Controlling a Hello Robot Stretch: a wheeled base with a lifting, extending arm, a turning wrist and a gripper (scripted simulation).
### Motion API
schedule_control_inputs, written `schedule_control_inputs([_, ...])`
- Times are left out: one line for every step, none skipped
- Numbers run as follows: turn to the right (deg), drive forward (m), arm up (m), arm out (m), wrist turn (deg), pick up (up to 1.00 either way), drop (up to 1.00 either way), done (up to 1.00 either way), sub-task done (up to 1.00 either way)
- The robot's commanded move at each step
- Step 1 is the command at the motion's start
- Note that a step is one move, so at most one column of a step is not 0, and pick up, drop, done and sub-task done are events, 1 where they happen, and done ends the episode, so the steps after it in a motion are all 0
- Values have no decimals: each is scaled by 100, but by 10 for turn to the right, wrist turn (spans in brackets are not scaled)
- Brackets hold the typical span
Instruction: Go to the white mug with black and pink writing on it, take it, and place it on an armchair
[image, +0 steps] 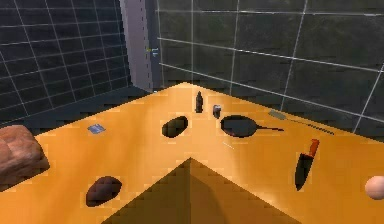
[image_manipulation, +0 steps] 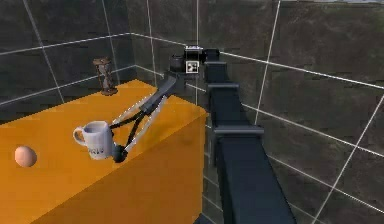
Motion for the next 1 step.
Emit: schedule_control_inputs([0,0,0,-40,0,0,0,0,0])
